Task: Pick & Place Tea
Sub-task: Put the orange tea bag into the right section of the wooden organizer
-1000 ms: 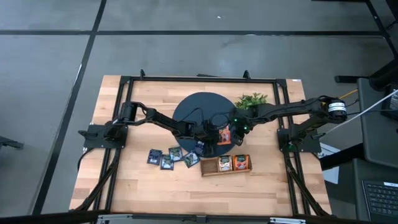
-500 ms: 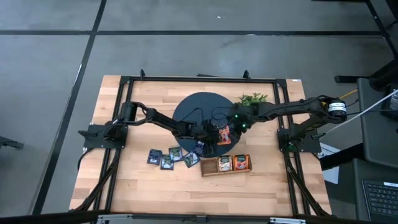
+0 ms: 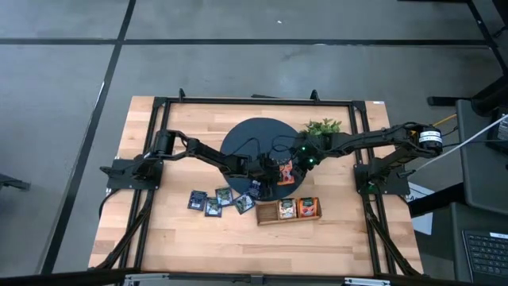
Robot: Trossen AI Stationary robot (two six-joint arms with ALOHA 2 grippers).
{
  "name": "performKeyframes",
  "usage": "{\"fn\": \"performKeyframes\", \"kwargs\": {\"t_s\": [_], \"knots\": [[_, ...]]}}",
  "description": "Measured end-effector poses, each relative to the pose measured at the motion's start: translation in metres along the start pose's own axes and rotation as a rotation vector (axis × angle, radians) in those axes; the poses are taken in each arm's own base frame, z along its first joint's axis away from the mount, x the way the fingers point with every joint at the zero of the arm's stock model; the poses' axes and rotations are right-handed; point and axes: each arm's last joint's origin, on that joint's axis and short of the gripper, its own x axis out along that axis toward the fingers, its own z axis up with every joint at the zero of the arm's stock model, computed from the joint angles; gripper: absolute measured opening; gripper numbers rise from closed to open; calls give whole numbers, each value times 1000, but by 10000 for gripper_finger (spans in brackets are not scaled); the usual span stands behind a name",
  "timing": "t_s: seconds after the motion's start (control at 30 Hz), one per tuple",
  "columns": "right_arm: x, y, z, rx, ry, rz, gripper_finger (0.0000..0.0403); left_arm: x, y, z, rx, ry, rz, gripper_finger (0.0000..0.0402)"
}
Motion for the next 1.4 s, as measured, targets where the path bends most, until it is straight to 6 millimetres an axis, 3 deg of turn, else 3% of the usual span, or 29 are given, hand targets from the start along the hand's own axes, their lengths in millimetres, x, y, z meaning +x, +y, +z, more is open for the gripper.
{"fn": "performKeyframes", "kwargs": {"t_s": [0.3, 0.63, 1.03, 1.4], "knots": [[8, -1, 3, 20, -8, 5, 135, 1, 0, 2, -13, -28, -2, 4], [14, -4, 2, -21, 12, -7, 12, 1, -1, 2, -30, -34, -10, 9], [9, -2, -1, -73, 35, 13, 9, -9, -3, 7, -63, -13, -95, 8], [-34, 8, -3, -125, -85, 7, 6, -41, -15, 29, -74, -48, -120, 4]]}}
